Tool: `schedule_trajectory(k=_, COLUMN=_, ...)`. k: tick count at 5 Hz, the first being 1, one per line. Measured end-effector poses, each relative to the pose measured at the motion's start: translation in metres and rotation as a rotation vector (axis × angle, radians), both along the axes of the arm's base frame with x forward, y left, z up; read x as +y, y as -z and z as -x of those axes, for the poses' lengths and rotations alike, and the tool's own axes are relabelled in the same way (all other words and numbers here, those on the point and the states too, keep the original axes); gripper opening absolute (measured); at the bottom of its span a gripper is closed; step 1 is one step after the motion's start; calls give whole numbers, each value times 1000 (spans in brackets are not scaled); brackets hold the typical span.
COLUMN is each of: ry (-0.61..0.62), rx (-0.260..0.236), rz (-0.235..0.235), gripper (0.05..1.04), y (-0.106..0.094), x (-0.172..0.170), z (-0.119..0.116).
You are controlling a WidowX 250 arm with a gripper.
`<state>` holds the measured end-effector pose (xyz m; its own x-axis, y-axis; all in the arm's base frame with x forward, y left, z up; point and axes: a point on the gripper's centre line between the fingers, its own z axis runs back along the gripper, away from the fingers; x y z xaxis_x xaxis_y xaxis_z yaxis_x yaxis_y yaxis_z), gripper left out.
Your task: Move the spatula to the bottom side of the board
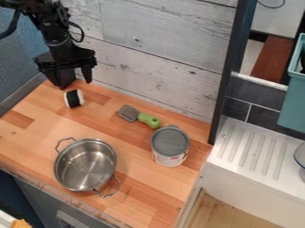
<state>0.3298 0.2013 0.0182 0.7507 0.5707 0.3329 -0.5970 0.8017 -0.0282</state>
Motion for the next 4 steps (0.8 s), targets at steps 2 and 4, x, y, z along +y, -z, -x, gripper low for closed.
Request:
schedule_trajectory(k=2, ry=-129, rx=41, rz=48, gripper=1001, y=23, x=-17, z=13)
schedule_trajectory(k=4, ry=-224, rx=-27, rz=60, gripper=1001, y=7, x=-58, z=6)
